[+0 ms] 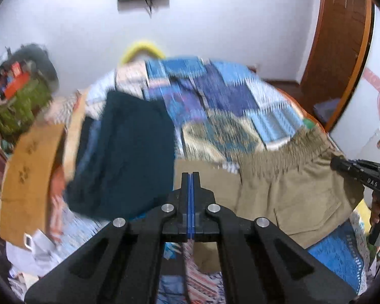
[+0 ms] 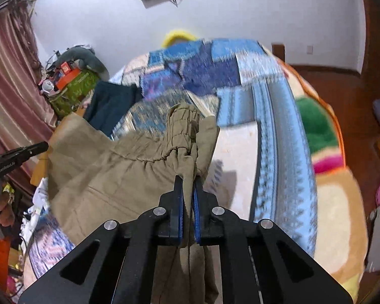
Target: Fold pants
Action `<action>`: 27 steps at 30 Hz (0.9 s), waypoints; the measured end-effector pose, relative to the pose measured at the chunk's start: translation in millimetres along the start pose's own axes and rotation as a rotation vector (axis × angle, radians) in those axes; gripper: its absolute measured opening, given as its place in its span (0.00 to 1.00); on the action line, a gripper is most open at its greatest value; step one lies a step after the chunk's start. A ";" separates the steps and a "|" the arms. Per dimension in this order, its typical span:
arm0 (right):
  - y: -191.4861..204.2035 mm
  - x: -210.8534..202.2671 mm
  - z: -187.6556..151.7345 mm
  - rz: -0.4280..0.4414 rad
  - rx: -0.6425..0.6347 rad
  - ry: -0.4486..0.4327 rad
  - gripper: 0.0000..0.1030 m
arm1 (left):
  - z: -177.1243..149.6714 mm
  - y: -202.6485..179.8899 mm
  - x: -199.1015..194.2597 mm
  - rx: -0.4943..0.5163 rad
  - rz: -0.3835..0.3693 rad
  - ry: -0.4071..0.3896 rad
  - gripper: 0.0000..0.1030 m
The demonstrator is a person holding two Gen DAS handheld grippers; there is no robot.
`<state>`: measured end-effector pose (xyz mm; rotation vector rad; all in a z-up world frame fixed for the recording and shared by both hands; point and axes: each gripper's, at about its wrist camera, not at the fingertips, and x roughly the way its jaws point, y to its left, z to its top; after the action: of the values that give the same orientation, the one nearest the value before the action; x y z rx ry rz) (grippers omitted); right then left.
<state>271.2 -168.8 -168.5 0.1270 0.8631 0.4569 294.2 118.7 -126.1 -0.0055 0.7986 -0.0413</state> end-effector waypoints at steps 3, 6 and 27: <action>13.8 -1.1 17.4 -0.010 -0.032 -0.025 0.05 | 15.5 18.1 -11.4 -0.023 -0.003 -0.018 0.00; 17.3 4.6 21.3 -0.019 -0.035 -0.014 0.05 | 13.9 31.3 -4.5 -0.047 -0.030 0.024 0.00; -7.7 21.9 -3.8 -0.034 -0.012 0.061 0.05 | -53.7 9.8 128.4 -0.131 -0.200 0.395 0.07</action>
<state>283.2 -166.3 -188.6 0.0875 0.9213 0.4356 345.5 124.0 -255.8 -0.2066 1.1924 -0.1834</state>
